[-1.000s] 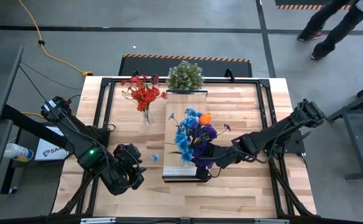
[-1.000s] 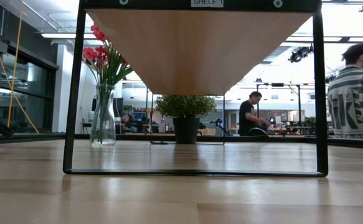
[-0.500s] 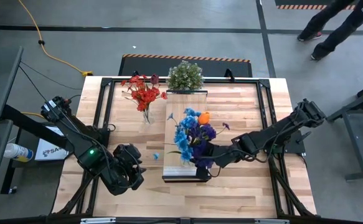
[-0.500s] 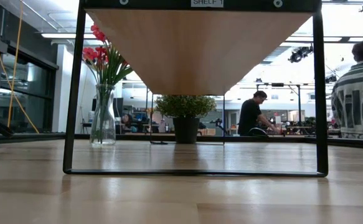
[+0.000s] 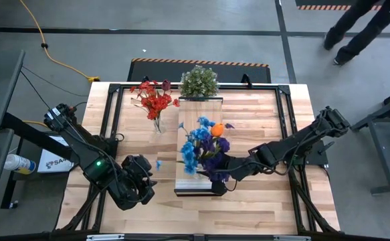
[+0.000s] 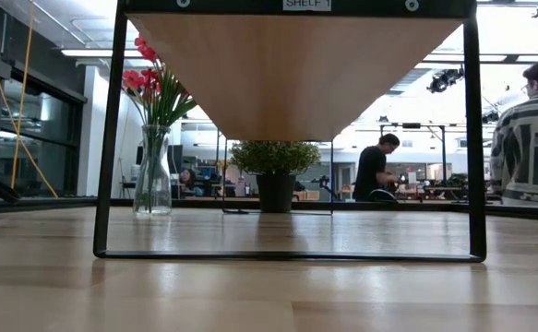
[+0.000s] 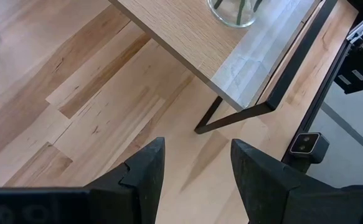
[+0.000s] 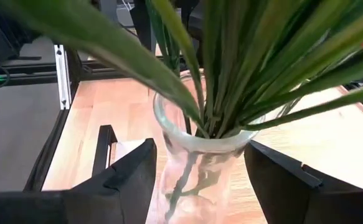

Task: Pick and place flowers into a vace then onto a shelf
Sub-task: Put the right transparent vase on the shelf, then put the left transparent vase on the shelf

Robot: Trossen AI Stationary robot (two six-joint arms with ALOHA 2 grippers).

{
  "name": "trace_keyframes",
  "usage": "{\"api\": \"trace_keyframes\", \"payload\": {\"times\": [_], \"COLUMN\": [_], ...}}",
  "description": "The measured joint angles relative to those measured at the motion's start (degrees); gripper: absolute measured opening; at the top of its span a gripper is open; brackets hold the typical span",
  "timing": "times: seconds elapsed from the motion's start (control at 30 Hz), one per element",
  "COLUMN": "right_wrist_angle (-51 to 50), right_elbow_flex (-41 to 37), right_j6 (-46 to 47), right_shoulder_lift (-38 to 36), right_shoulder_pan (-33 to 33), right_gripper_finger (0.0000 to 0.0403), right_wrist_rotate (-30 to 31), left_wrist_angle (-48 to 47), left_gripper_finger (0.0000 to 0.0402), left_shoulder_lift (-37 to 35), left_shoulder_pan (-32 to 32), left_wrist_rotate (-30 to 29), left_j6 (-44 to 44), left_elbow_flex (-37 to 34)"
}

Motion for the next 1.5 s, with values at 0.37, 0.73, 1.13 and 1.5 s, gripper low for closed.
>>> {"api": "trace_keyframes", "payload": {"times": [0.37,0.73,1.13,1.5], "right_wrist_angle": [-2.05,-6.41,-11.48,-19.98], "right_elbow_flex": [0.0,-0.04,-0.07,-0.05], "right_j6": [0.0,0.55,0.24,3.53], "right_shoulder_lift": [0.0,-2.46,-6.57,-11.44], "right_shoulder_pan": [0.03,0.06,1.66,3.58], "right_gripper_finger": [0.0255,0.0264,0.0262,0.0262], "right_wrist_rotate": [-0.07,-3.22,-1.45,-2.38], "left_wrist_angle": [0.0,0.04,0.07,-0.05], "left_gripper_finger": [0.0215,0.0215,0.0215,0.0215], "left_shoulder_lift": [-0.02,-0.02,-0.02,-0.02], "left_shoulder_pan": [0.0,0.0,0.0,0.0], "left_wrist_rotate": [0.22,0.28,0.31,0.27], "left_j6": [0.0,0.02,0.15,-0.6], "left_elbow_flex": [0.0,0.0,0.0,0.0]}}
